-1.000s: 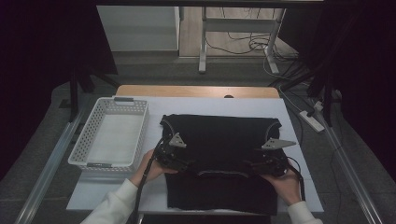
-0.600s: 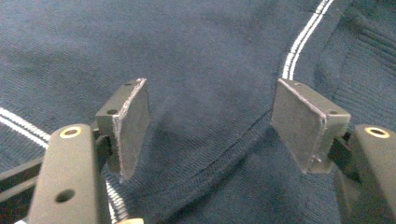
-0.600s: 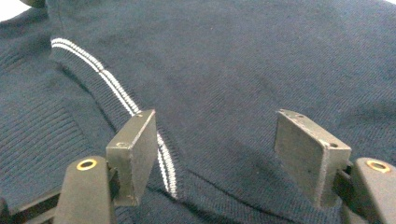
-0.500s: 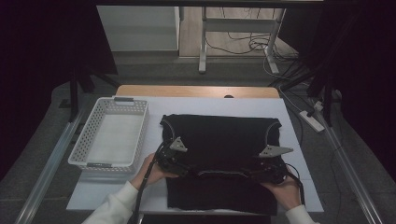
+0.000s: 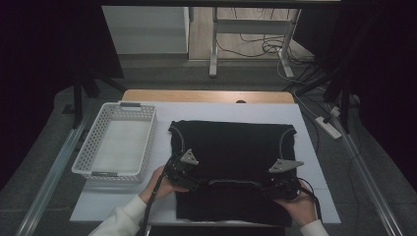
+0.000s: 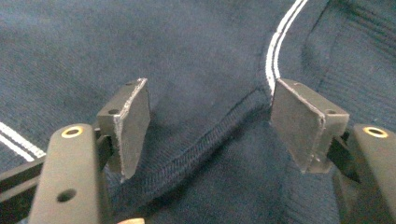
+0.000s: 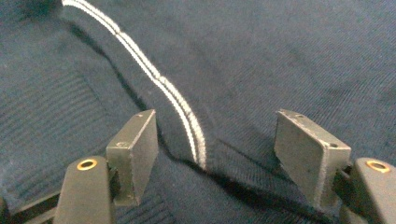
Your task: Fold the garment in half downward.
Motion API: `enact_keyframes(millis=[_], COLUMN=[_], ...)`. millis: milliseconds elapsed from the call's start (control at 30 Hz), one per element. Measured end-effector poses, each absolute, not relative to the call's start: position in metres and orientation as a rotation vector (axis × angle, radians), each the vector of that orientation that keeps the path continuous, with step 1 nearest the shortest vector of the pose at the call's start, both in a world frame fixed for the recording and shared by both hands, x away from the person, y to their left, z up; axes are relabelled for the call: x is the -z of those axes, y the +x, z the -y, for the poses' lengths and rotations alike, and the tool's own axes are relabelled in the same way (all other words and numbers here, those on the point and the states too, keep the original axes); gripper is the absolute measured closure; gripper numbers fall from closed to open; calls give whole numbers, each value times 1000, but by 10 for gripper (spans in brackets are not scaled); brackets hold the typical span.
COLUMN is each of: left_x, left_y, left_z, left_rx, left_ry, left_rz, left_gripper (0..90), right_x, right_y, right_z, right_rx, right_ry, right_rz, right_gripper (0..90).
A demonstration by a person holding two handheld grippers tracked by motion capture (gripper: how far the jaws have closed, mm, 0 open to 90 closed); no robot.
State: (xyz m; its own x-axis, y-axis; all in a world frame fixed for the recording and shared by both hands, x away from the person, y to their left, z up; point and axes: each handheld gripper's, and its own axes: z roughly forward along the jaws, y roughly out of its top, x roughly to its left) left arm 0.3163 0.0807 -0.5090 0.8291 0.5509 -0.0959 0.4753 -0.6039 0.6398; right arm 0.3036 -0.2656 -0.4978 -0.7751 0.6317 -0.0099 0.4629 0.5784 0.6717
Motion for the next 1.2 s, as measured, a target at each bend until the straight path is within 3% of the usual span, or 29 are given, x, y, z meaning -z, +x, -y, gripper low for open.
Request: enact_keyframes(millis=[533, 1067, 1133, 1200], left_x=[520, 525, 526, 526], left_y=[315, 317, 317, 317], left_z=[-71, -75, -75, -75], left_rx=[-123, -163, -157, -131], left_ry=[2370, 2380, 2378, 2380], left_rz=[-726, -735, -735, -716], left_gripper=[341, 593, 589, 530], right_x=[507, 508, 509, 509], right_y=[305, 309, 308, 307], right_z=[260, 265, 263, 259], right_rx=[-893, -870, -876, -862], right_ry=[903, 908, 896, 874], right_rz=[-2601, -2593, -2611, -2620], right_gripper=[317, 375, 368, 366])
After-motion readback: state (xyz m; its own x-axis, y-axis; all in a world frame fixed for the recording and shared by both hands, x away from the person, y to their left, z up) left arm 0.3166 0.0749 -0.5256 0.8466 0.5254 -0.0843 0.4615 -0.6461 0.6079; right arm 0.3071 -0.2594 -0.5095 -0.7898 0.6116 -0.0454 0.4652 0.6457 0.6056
